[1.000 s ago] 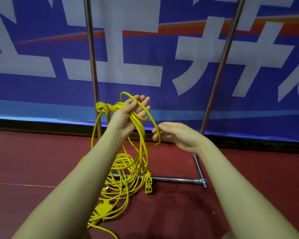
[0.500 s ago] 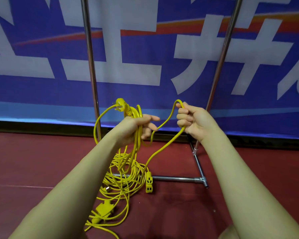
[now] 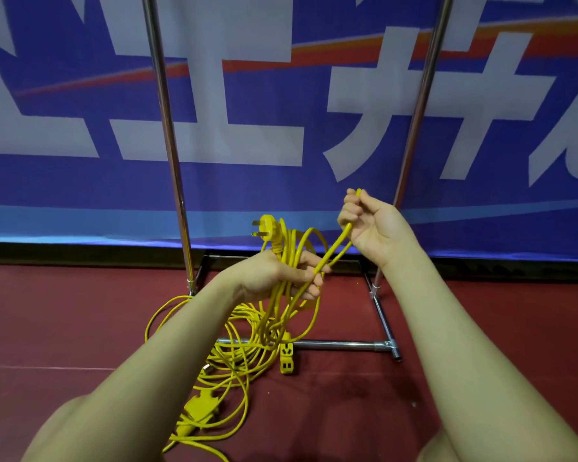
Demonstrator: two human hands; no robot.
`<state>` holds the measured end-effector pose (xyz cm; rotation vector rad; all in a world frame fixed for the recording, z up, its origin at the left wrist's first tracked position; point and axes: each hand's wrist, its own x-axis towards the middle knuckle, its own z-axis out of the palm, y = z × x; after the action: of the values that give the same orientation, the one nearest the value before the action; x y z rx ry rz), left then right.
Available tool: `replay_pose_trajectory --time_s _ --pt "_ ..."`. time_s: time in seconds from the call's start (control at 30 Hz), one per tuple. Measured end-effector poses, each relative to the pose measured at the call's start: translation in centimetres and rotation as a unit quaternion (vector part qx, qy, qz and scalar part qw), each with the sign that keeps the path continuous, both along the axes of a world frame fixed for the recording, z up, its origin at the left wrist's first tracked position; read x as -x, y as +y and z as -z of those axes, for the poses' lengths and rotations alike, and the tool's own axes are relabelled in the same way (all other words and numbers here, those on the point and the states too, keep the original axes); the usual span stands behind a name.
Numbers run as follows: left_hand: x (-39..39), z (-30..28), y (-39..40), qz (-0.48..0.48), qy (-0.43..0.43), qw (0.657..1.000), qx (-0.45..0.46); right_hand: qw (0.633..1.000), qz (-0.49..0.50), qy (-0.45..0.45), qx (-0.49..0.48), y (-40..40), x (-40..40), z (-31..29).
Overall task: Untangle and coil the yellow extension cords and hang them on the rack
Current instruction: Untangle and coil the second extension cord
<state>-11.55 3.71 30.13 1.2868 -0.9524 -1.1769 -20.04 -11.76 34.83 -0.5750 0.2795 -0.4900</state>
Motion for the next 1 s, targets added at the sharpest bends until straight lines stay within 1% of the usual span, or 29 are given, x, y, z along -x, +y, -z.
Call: replay_pose_trajectory --time_s 0.07,0.13,0.2,0.3,0.37,0.4,0.47,0.53,0.6,0.7,0.87,1.0 --pt "-0.1 0.1 -0.2 -0.032 0.032 0.999 0.022 0.996 0.001 0.044 0.082 -0.1 0.1 0.2" --pt "-0.2 0.0 -0.4 -0.068 0.088 0.992 0.055 0.983 0.006 0.103 0.153 -0.3 0.1 0.8" --pt "-0.4 -0.3 -0.6 -0.11 0.144 0.979 0.097 0.975 0.003 0.137 0.175 -0.3 0.1 1.5" --pt "-0.9 -0.9 -0.9 -0.19 0.214 0.944 0.165 0.956 -0.062 0.177 0.224 0.5 -0.1 2.5" --pt "-1.5 -1.2 -0.9 -0.238 0.241 0.919 0.202 0.925 -0.127 0.206 0.293 1.4 -0.2 3.0" --pt "-1.8 -1.4 -0.8 -0.256 0.247 0.909 0.216 0.906 -0.162 0.208 0.33 1.8 -0.2 3.3" --pt "-2.5 -1.7 -0.5 -0.281 0.261 0.894 0.234 0.875 -0.222 0.185 0.388 2.5 -0.3 3.6" --pt "-3.0 -1.8 -0.2 -0.296 0.275 0.88 0.249 0.858 -0.25 0.156 0.42 3.0 -0.4 3.8" --pt "-3.3 -1.9 0.1 -0.304 0.288 0.87 0.261 0.854 -0.247 0.143 0.434 3.5 -0.7 4.0" --pt "-3.3 -2.0 0.3 -0.307 0.298 0.862 0.27 0.861 -0.23 0.138 0.432 4.2 -1.2 4.5" --pt "-3.3 -2.1 0.3 -0.305 0.304 0.859 0.276 0.87 -0.199 0.13 0.433 4.8 -1.9 4.8" --pt "-3.2 -2.2 0.2 -0.297 0.298 0.866 0.27 0.866 -0.168 0.12 0.456 4.7 -1.9 4.6"
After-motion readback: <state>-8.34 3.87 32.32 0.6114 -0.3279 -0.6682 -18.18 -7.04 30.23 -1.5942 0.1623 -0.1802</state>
